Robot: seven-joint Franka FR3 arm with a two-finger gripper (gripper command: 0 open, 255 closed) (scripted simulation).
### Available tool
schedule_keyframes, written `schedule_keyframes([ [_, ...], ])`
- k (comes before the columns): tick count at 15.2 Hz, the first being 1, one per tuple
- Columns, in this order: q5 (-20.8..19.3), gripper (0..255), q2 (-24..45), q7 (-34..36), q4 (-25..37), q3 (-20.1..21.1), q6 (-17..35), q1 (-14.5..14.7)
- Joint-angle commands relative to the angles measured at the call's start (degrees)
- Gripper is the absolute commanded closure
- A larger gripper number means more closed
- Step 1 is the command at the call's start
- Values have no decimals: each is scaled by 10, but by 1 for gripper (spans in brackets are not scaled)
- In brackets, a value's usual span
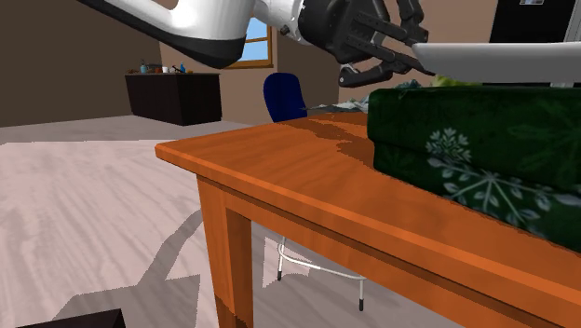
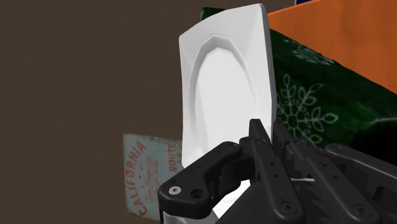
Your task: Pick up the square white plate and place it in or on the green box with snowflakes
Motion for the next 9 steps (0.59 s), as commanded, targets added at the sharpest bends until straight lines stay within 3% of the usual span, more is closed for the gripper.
schedule_keyframes([
  [1, 0, 255, 0, 0, 0, 0, 0, 0],
  [4, 0, 255, 0, 0, 0, 0, 0, 0],
  [5, 0, 0, 0, 0, 0, 0, 0, 0],
  [9, -2, 0, 4, -2, 6, -1, 1, 0],
])
